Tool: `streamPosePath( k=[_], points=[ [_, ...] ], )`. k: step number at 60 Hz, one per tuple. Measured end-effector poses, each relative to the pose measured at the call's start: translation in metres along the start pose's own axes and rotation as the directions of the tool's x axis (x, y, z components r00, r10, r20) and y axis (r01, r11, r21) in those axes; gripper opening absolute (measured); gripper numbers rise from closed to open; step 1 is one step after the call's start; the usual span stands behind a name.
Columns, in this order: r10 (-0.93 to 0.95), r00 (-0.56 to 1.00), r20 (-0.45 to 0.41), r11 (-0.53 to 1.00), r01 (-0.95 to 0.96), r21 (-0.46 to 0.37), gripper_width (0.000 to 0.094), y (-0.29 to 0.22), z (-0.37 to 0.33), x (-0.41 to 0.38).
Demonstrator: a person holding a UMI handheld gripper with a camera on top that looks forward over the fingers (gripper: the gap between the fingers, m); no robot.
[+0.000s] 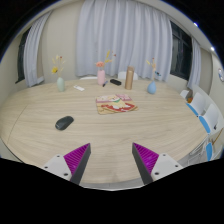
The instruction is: Arrange mouse
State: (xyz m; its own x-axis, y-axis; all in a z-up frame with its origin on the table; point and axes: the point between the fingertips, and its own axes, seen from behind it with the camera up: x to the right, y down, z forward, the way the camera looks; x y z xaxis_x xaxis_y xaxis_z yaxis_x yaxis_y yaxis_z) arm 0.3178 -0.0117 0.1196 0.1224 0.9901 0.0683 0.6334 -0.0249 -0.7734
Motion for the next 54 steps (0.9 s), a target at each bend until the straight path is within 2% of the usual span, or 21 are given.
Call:
streamPosePath(
  k=[19,40,54],
  points=[
    [-0.02,0.994,0.108,1.0,0.019,0.007,0.0861,0.004,-0.006,-0.059],
    [-0.071,0.974,0.217,0.997,0.071,0.008,0.086,0.02,0.005,-0.17],
    [-0.05,0.973,0.225,0.999,0.049,0.013,0.086,0.01,0.033,-0.22]
  ],
)
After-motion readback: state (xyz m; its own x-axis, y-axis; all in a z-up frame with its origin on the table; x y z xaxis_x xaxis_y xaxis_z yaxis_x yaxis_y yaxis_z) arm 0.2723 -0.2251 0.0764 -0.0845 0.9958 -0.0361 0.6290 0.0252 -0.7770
